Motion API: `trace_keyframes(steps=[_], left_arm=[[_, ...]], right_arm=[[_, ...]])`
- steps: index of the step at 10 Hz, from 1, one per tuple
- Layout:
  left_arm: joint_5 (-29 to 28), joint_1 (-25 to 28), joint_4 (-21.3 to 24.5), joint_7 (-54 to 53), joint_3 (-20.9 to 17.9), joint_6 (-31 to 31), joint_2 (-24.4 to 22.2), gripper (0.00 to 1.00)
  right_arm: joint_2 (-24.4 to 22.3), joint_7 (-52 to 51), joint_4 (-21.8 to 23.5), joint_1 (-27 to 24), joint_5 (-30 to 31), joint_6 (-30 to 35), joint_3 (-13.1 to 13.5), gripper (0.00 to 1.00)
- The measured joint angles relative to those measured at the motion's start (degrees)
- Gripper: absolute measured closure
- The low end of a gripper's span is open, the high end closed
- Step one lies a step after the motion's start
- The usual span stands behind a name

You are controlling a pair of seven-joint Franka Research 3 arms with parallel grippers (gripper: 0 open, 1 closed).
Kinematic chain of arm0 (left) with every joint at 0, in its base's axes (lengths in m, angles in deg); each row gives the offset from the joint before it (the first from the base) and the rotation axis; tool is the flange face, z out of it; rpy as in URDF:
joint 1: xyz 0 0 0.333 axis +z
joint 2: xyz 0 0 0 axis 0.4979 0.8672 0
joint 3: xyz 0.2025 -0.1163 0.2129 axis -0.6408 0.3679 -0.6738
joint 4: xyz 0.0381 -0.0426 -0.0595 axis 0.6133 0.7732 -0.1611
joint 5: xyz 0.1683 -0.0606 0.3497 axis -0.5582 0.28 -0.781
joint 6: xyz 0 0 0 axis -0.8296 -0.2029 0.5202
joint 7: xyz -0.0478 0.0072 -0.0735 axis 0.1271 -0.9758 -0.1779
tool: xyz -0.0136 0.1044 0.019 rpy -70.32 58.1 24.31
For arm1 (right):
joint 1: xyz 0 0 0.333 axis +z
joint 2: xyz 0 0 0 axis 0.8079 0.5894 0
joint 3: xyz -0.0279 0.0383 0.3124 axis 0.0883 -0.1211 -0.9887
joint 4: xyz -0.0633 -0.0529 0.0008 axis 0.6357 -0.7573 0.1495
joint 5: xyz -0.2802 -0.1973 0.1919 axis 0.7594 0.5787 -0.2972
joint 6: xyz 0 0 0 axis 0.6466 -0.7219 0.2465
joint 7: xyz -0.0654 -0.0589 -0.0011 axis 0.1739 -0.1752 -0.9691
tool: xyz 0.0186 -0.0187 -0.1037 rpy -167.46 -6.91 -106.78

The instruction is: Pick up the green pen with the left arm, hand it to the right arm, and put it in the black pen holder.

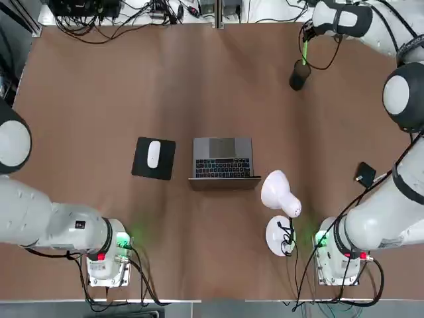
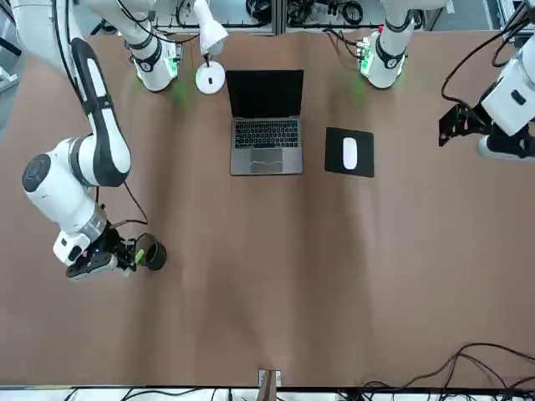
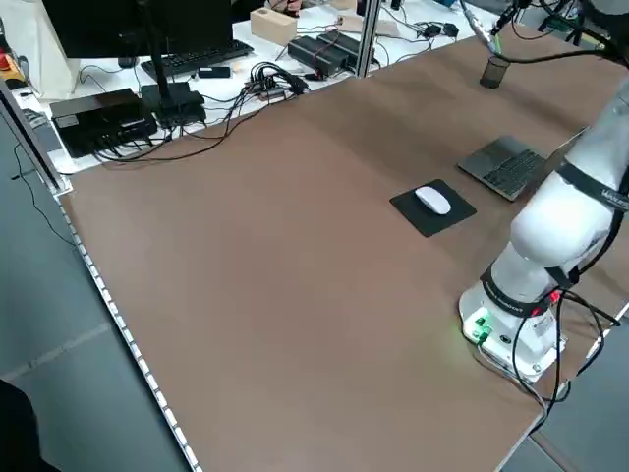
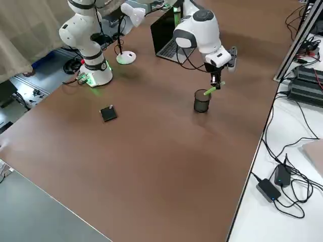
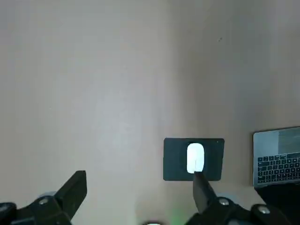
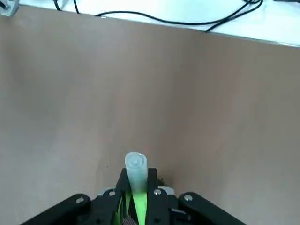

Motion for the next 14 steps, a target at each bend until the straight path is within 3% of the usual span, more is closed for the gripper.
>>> trace_keyframes(steps=[2,5,10,14], left_arm=[[0.4,0.1,0.7,-0.1,0.4,0.4,0.0,0.00],[0.4,2.0,2.9,2.4,4.3,4.6,0.0,0.00],[0.4,2.4,2.8,3.0,4.4,5.6,0.3,0.00],[-0.8,3.8,1.9,0.7,4.1,5.6,0.6,0.00]], right_arm=[[0.0,-0.2,0.3,0.0,0.0,-0.4,0.0,0.82],[0.2,-2.8,2.0,0.0,0.0,-0.5,0.0,0.82],[1.2,-4.7,3.5,0.0,0.0,-1.3,-0.1,0.80],[1.3,-6.4,2.0,0.0,0.0,-2.4,-0.2,0.23]])
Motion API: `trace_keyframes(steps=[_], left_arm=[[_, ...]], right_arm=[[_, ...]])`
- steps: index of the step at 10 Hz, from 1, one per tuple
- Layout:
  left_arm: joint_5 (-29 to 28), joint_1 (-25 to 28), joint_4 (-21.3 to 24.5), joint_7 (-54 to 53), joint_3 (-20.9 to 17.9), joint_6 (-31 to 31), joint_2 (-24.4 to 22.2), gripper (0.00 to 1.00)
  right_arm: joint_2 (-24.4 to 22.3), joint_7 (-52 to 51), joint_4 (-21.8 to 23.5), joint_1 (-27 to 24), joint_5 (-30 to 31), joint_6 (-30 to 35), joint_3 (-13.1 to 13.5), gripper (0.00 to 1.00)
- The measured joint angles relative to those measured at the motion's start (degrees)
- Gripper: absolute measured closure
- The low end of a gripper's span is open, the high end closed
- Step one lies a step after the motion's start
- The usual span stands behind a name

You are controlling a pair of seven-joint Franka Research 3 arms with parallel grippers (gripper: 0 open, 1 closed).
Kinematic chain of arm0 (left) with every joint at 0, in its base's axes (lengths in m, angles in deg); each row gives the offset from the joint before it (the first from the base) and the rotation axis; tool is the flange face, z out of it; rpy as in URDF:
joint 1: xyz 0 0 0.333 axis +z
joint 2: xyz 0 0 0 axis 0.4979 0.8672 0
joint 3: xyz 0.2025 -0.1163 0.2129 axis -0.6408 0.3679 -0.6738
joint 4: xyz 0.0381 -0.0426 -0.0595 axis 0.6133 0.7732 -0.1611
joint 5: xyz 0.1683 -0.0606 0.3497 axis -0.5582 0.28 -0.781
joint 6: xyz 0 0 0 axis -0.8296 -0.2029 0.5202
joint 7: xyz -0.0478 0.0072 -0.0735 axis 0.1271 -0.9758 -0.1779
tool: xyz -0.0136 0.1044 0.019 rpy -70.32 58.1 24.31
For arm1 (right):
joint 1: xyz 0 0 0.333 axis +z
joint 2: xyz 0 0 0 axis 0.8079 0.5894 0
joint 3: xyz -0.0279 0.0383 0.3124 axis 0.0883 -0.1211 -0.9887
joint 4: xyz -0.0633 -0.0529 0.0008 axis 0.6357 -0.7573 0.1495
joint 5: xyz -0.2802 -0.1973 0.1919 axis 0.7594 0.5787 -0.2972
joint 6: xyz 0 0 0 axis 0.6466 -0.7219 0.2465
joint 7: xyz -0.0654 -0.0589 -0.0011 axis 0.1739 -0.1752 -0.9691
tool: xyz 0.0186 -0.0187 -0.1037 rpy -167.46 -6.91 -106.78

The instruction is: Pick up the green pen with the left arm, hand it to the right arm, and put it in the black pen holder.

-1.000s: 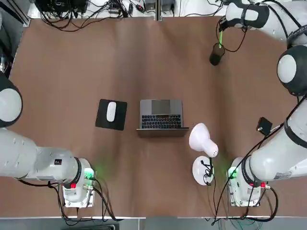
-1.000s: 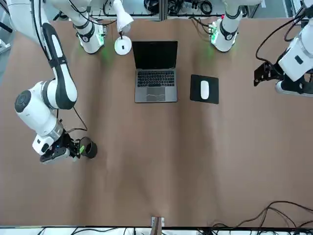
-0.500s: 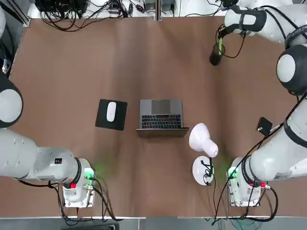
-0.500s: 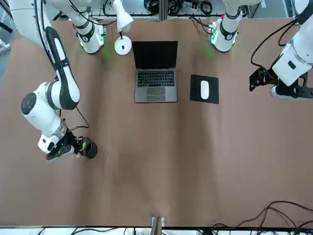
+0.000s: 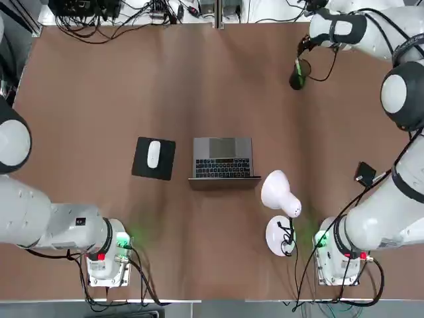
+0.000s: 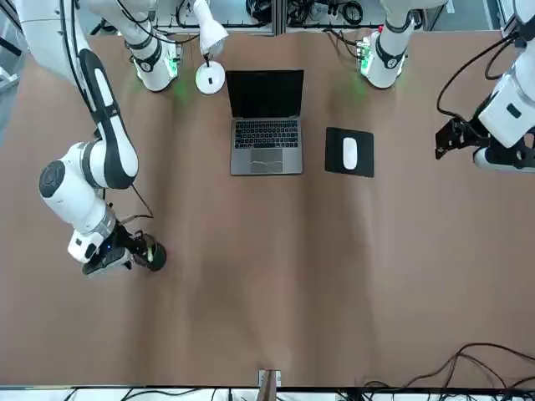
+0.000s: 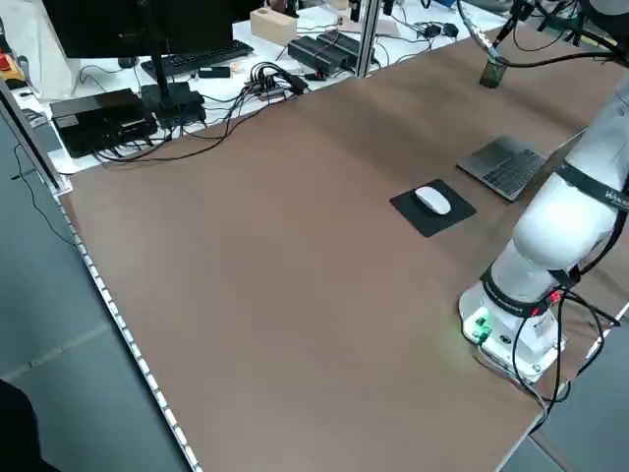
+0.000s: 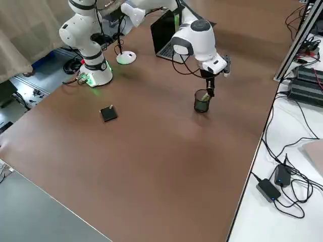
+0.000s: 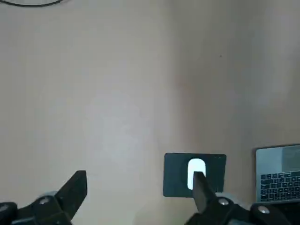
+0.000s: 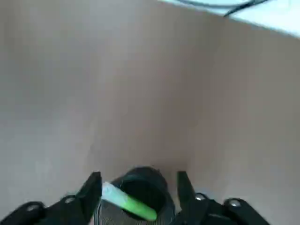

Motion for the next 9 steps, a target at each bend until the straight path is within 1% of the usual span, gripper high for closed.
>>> trace_keyframes(steps=[1,2,3,4,5,6,7,8,9], left_arm=[[-0.1,0.0,-0.3,-0.5,0.0,0.1,0.1,0.00],[-0.1,-0.1,-1.0,-0.5,0.3,0.1,0.2,0.00],[-0.1,-0.3,-1.5,-0.5,0.6,0.1,0.3,0.00],[-0.1,-0.4,-1.7,-0.5,0.9,0.1,0.3,0.00],[-0.1,-0.3,-1.8,-0.5,0.9,0.1,0.3,0.00],[-0.1,-0.3,-1.8,-0.5,0.9,0.1,0.4,0.00],[-0.1,-0.4,-1.9,-0.5,0.9,0.1,0.5,0.00],[-0.1,-0.4,-1.9,-0.5,0.9,0.1,0.5,0.00],[-0.1,-0.3,-1.9,-0.5,0.9,0.1,0.6,0.00]], right_arm=[[-0.2,0.0,-2.8,0.0,0.0,0.8,-0.1,0.07],[-0.8,0.0,-7.4,0.0,0.0,5.9,-0.1,0.00],[-2.1,0.9,-13.6,0.0,0.0,15.9,0.1,0.00],[-3.8,3.9,-19.9,-0.2,0.0,27.4,0.8,0.00],[-5.8,7.2,-24.8,-0.7,1.2,38.2,2.0,0.00],[-7.9,8.5,-27.4,-1.3,5.3,44.2,2.9,0.00],[-10.1,9.1,-28.3,-1.8,10.6,46.7,3.3,0.00],[-12.4,9.8,-28.6,-1.9,13.4,49.5,3.4,0.00],[-14.3,11.5,-28.7,-1.9,14.4,52.8,3.5,0.00]])
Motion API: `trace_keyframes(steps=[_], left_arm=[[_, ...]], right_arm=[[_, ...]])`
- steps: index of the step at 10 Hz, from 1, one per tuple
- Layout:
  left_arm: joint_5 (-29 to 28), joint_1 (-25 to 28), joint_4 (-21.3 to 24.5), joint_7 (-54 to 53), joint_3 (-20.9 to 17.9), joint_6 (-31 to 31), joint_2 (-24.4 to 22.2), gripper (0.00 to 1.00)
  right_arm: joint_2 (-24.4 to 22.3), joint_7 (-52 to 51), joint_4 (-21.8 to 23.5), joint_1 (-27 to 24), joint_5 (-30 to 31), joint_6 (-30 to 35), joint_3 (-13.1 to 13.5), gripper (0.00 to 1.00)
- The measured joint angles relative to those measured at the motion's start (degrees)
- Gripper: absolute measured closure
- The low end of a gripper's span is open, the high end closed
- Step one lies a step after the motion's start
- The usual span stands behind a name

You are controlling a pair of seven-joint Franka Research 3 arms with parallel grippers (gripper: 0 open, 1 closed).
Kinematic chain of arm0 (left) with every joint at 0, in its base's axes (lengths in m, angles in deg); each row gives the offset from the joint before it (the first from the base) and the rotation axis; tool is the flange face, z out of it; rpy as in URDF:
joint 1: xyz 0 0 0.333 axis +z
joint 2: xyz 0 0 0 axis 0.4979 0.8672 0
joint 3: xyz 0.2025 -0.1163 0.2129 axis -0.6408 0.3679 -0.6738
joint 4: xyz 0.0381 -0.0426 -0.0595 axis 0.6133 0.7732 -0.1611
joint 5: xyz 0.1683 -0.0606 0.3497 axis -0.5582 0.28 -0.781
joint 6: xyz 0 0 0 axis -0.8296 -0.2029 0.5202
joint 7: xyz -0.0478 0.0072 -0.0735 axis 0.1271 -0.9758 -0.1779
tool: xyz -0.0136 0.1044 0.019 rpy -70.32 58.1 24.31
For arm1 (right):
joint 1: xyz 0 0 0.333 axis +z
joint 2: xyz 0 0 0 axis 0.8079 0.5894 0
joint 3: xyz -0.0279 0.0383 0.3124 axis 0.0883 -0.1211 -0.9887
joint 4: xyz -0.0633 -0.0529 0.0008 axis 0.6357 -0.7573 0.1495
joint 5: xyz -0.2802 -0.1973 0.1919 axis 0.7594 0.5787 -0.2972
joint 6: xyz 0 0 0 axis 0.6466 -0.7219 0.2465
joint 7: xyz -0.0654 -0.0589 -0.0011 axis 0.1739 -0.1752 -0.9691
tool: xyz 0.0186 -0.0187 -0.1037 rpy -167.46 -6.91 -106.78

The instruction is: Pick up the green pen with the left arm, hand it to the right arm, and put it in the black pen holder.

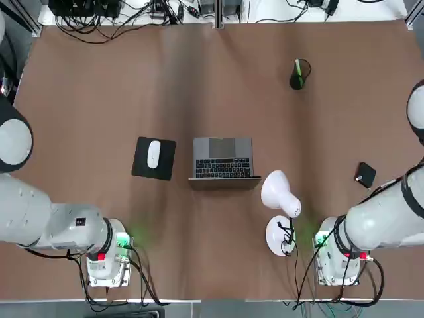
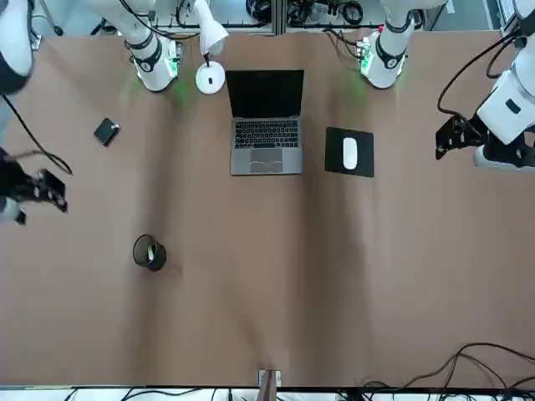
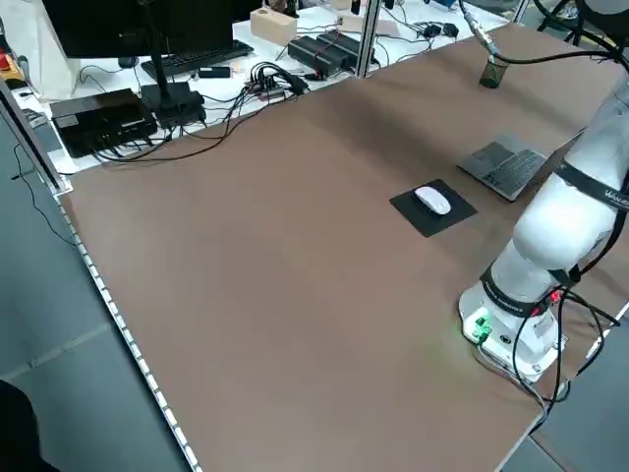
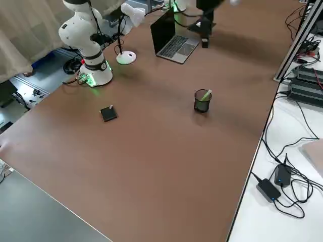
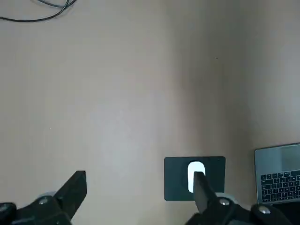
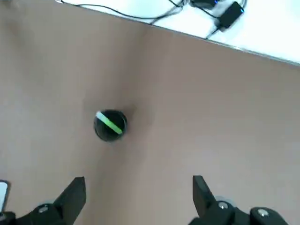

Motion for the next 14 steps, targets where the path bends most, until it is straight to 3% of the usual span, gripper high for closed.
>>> trace_keyframes(steps=[3,7,14], left_arm=[[0.0,-0.1,-0.1,0.0,0.0,0.0,0.1,0.00],[0.0,0.1,-1.2,0.0,-0.1,0.0,0.4,0.00],[0.0,0.6,-1.4,0.0,-0.8,0.0,0.8,0.00]], right_arm=[[-2.4,3.4,0.2,-0.4,0.5,2.8,0.1,0.00],[-0.7,5.9,1.6,-3.7,-2.5,1.3,0.2,0.00],[0.8,6.8,1.6,-4.8,-2.9,1.0,0.2,0.00]])
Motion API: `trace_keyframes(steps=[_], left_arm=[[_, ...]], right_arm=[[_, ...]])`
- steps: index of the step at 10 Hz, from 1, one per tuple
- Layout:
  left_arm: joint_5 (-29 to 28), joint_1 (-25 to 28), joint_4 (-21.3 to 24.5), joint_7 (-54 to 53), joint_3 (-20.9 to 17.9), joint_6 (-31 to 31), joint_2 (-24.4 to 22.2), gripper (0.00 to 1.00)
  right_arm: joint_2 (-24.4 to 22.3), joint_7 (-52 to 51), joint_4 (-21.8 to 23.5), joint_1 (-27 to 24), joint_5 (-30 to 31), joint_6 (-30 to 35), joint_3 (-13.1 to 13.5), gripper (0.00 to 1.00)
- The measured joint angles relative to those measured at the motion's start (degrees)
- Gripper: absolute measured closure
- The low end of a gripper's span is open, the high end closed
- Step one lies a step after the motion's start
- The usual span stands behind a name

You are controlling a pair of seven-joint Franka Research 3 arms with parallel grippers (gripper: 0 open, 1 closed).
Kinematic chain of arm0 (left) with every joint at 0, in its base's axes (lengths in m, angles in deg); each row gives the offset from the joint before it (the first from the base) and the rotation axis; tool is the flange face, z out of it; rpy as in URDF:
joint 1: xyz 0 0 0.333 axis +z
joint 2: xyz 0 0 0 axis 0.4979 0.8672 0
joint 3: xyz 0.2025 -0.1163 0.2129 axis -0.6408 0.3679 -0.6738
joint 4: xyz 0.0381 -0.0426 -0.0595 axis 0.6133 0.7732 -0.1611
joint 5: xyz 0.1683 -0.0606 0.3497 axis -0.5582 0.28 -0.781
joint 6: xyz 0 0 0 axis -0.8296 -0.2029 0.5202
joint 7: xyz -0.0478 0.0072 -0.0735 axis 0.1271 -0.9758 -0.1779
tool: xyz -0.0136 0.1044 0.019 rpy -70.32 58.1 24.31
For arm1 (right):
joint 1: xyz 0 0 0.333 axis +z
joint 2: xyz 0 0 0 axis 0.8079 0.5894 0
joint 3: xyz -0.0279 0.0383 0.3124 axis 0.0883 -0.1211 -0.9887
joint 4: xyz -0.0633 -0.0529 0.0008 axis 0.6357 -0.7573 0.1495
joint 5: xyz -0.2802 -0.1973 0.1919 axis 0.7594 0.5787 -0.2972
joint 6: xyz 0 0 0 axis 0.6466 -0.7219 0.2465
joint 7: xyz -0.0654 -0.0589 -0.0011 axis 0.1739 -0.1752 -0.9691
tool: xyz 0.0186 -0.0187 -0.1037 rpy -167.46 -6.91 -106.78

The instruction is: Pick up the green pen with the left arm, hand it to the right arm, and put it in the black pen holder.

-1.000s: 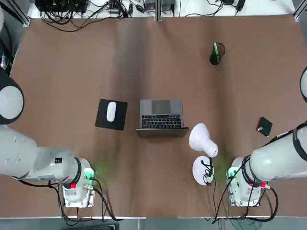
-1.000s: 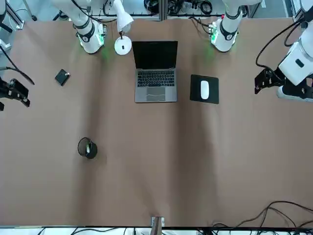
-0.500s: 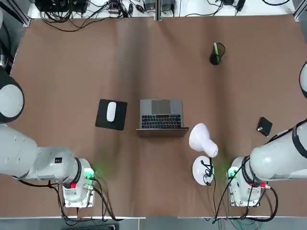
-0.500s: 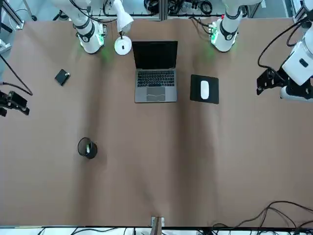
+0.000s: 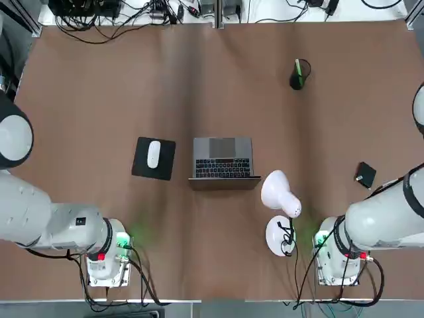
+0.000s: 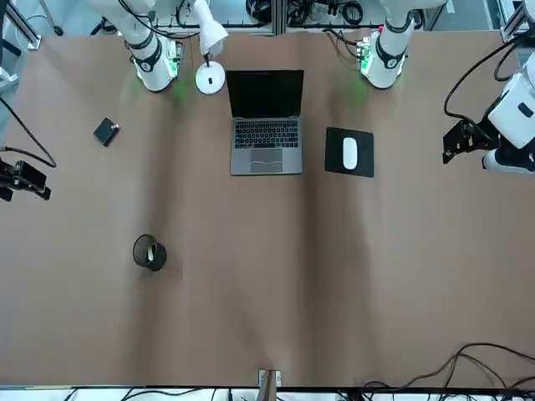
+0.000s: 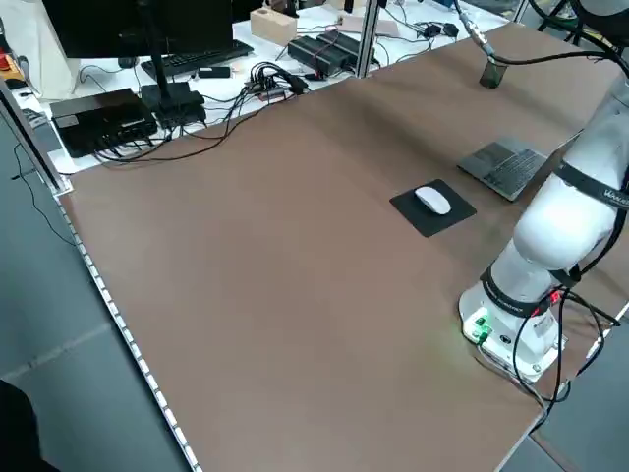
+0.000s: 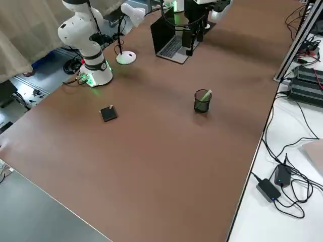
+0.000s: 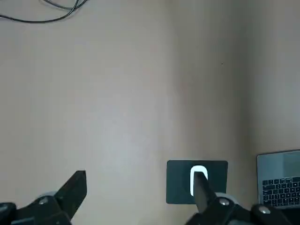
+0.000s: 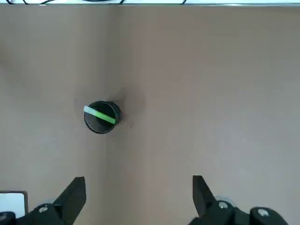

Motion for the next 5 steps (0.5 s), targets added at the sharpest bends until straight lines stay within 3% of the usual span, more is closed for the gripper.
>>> trace_keyframes(steps=[5], left_arm=[[0.0,0.0,-0.1,1.2,0.0,0.0,0.0,0.00]], right_arm=[[0.1,0.1,0.0,-0.7,0.0,-0.7,-0.1,0.00]])
